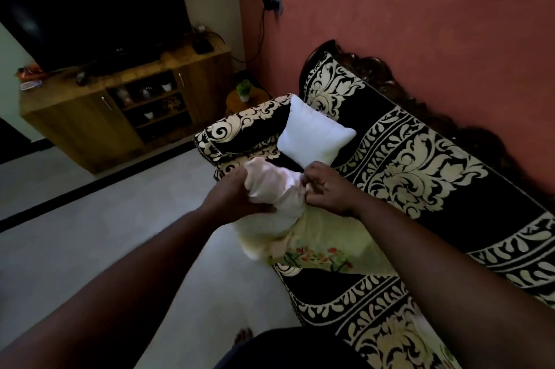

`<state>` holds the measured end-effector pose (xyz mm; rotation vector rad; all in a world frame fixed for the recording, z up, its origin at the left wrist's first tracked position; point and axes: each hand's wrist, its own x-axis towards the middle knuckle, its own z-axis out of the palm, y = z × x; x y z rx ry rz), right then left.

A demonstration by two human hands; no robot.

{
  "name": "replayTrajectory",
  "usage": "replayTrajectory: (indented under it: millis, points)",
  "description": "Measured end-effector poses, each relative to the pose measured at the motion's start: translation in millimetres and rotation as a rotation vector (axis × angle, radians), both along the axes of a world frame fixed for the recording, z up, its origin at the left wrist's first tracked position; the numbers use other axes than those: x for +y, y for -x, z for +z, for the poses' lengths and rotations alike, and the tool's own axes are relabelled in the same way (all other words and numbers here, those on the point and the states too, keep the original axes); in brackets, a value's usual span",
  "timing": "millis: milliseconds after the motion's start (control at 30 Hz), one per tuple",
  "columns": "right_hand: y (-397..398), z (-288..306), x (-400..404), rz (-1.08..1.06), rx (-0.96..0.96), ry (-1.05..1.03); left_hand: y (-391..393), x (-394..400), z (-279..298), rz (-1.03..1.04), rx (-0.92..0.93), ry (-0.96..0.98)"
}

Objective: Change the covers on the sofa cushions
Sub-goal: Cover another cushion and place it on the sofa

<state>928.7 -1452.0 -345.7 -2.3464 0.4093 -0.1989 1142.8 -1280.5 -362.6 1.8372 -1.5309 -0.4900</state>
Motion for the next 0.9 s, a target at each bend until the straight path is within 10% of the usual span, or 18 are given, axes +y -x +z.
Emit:
replayTrajectory:
  millis: [167,467,900]
  points:
    - [-1,-21,10,-0.479,-0.004,0.38,45,-4,-18,0.384,0.37,0.064]
    - [22,-82,73,-0.712,0.245,0.031,77,7,-35,0.594,0.906,0.181]
    - [19,-89,86,-0.708,0.272,0.486,108,14,-35,0.725,0.923,0.216]
